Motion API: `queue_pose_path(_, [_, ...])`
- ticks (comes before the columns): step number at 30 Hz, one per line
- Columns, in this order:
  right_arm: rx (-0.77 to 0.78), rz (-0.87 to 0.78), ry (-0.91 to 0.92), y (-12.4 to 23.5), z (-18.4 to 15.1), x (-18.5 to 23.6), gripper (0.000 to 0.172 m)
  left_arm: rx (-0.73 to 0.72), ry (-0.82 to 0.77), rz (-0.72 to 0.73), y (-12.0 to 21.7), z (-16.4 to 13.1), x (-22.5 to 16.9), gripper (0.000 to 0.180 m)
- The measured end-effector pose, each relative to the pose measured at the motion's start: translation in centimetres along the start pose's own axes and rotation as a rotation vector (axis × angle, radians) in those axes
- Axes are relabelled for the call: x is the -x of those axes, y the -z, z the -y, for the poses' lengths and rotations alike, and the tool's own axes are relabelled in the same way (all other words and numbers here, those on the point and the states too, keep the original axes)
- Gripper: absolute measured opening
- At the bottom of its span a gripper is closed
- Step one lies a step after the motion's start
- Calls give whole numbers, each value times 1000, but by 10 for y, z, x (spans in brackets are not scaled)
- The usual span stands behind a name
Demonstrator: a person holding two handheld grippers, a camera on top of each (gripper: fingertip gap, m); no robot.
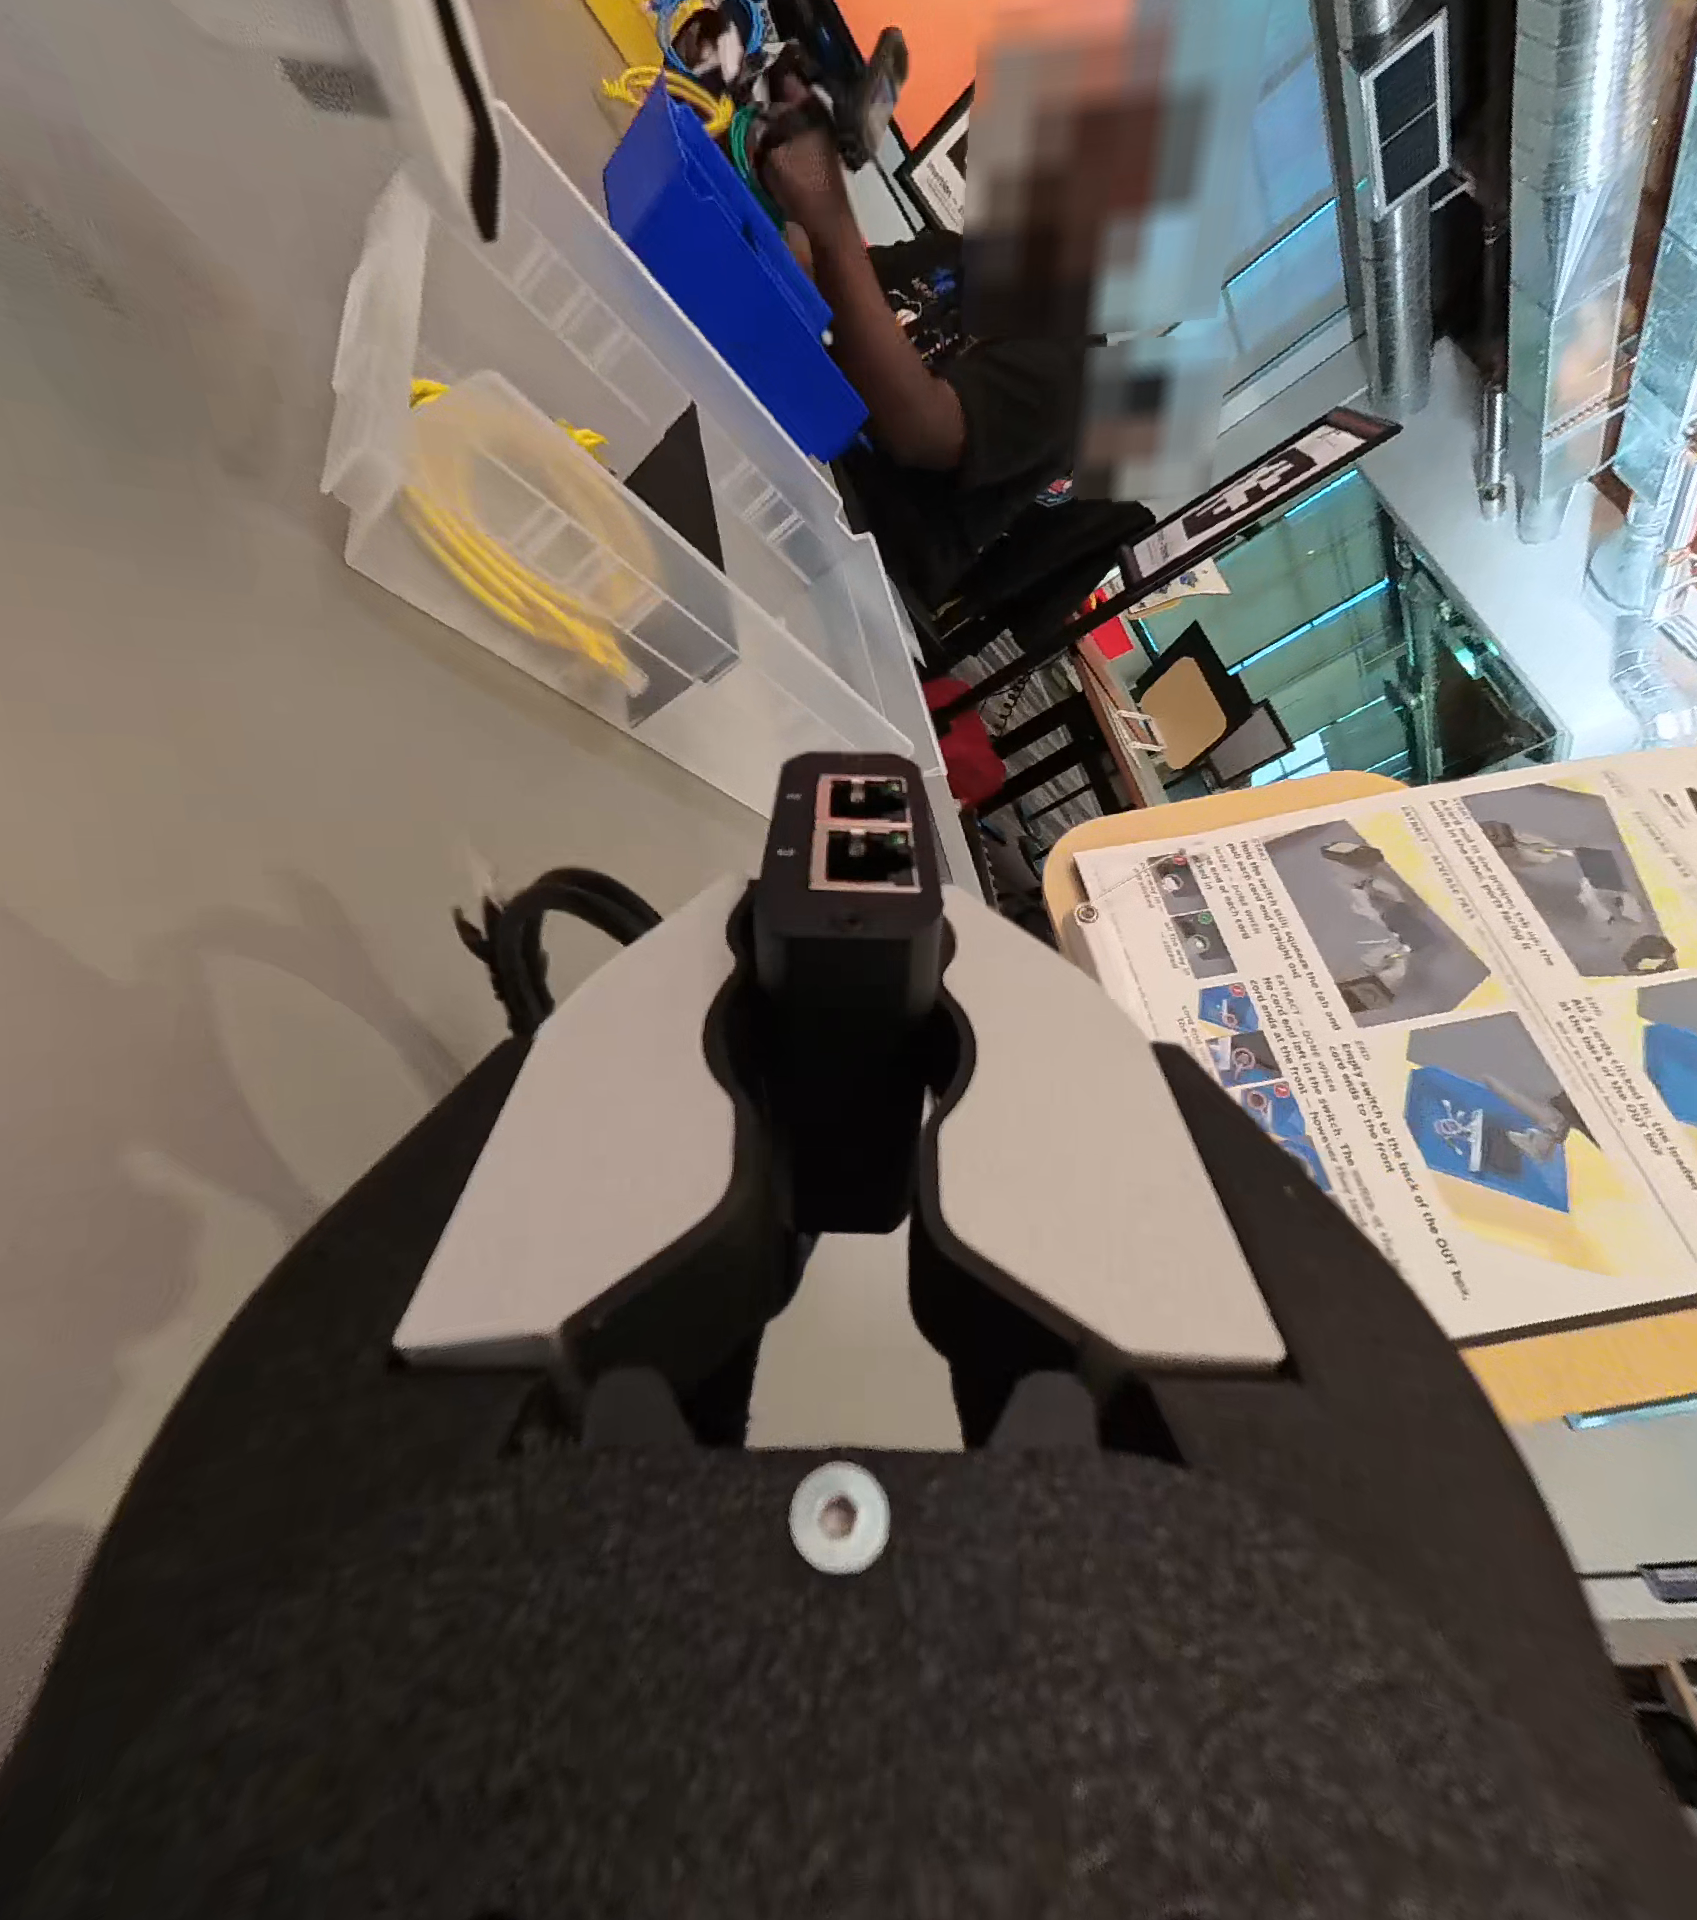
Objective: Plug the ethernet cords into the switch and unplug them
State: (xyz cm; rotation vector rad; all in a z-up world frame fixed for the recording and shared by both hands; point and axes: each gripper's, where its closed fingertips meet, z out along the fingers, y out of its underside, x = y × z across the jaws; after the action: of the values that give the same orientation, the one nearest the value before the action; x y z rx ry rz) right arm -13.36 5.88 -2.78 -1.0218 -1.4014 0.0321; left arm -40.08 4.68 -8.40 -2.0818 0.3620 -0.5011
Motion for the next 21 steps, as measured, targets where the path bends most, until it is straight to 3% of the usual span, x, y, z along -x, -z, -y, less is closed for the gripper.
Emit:
queue_pose_path(3, [-19, 16, -18, 2, 1, 2, 25, 106, 85, 247, -13, -2, 69, 40])
queue_pose_path(5, [-29, 22, -37, 4, 1, 1, 25, 174, 169, 303, -28, -7, 95, 41])
queue_pose_path(9, [-34, 13, -47, 8, 1, -1, 25, 229, 241, 359, -55, -10, 119, 39])
queue_pose_path(15, [-37, 35, -36, 8, 3, 5, 26, 344, 182, 498, -66, -20, 137, 34])
queue_pose_path(18, [-29, 51, -6, 6, 5, 11, 26, 410, 131, 552, -70, -26, 144, 21])
queue_pose_path(21, [-18, 58, 28, 5, 6, 16, 25, 420, 114, 551, -70, -26, 147, 17])
